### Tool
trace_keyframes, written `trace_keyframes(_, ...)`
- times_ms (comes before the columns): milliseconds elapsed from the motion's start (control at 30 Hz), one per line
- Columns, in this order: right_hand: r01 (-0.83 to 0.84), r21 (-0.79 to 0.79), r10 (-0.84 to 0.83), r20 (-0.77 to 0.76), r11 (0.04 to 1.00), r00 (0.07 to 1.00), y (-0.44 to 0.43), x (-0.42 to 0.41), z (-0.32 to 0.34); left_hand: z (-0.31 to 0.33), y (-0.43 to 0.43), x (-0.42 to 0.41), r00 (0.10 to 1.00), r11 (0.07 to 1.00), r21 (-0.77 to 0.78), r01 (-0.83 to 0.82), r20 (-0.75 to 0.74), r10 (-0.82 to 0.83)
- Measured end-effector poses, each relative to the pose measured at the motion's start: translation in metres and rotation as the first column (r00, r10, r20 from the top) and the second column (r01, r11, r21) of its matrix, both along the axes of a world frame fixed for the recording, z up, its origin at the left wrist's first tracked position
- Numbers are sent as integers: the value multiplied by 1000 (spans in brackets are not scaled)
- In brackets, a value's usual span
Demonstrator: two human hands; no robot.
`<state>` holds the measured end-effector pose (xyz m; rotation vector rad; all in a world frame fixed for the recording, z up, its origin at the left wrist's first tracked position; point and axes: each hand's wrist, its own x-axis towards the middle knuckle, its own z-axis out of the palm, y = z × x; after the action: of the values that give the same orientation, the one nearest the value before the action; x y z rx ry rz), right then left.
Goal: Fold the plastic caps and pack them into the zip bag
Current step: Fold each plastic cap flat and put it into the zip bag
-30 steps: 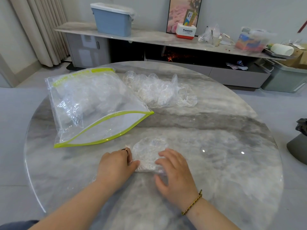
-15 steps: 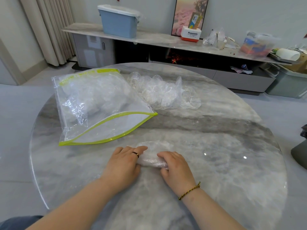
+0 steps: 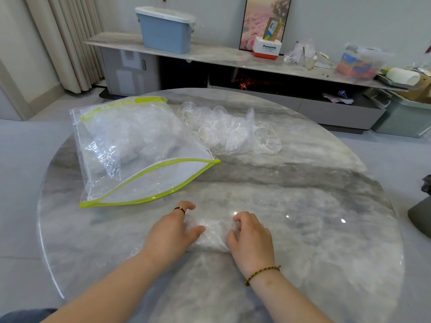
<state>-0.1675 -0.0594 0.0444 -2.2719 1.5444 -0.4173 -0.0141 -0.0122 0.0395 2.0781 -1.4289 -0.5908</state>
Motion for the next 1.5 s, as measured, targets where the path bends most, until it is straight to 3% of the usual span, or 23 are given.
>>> trace_keyframes(67,-14,-31,12,-87,999,996,0,1,3,2,-1,-2,999,998,59,11,49,-14)
trace_keyframes(133,-26,-17,24,-66,1000,998,0,1,2,5,-1,-6,988,991,130,44,143,-62)
trace_keyframes(233,15,82,-34,232,997,972,0,4,-4,5,0,-7,984,993,110,46,167,-64)
trace_keyframes(267,61,143,-114,392,988,913,0,6,-4,6,0,-6,993,996,86,16,113,-26)
trace_keyframes(333,154,288,-309,633,945,710,0,10,-1,7,-1,-2,993,994,20,-108,-53,109)
trace_keyframes(400,123,464,-453,715,877,533,-1,13,0,9,-3,1,937,966,-44,-256,-258,236)
trace_keyframes(467,-52,603,-514,718,796,470,0,18,-1,11,-5,3,884,944,-66,-323,-377,276)
trace_keyframes(567,-235,674,-536,713,700,452,4,29,0,13,-1,2,894,953,-88,-290,-380,237)
trace_keyframes(700,-130,715,-621,670,687,406,-5,51,0,24,6,10,940,955,-218,-199,-318,123)
trace_keyframes(800,-18,718,-661,650,696,375,-20,67,-1,33,10,36,971,871,-443,-214,2,240)
trace_keyframes(833,2,706,-647,648,708,402,-24,71,-1,33,10,47,940,858,-468,-212,142,309)
trace_keyframes(900,9,675,-587,636,738,500,-31,81,3,34,7,68,868,865,-423,-271,282,410)
trace_keyframes(1033,-12,598,-387,533,801,753,-41,115,7,24,-2,99,839,904,-386,-184,417,349)
trace_keyframes(1133,-38,627,-347,479,778,807,-55,148,12,20,-8,111,858,887,-450,-107,409,311)
trace_keyframes(1300,-10,760,-564,490,649,665,-91,176,26,19,-12,115,877,828,-559,-45,375,301)
trace_keyframes(1400,26,773,-650,514,634,560,-111,188,24,15,-17,119,870,811,-585,-19,390,302)
trace_keyframes(1500,-23,759,-698,610,651,375,-128,195,15,10,-22,119,873,816,-578,-1,397,282)
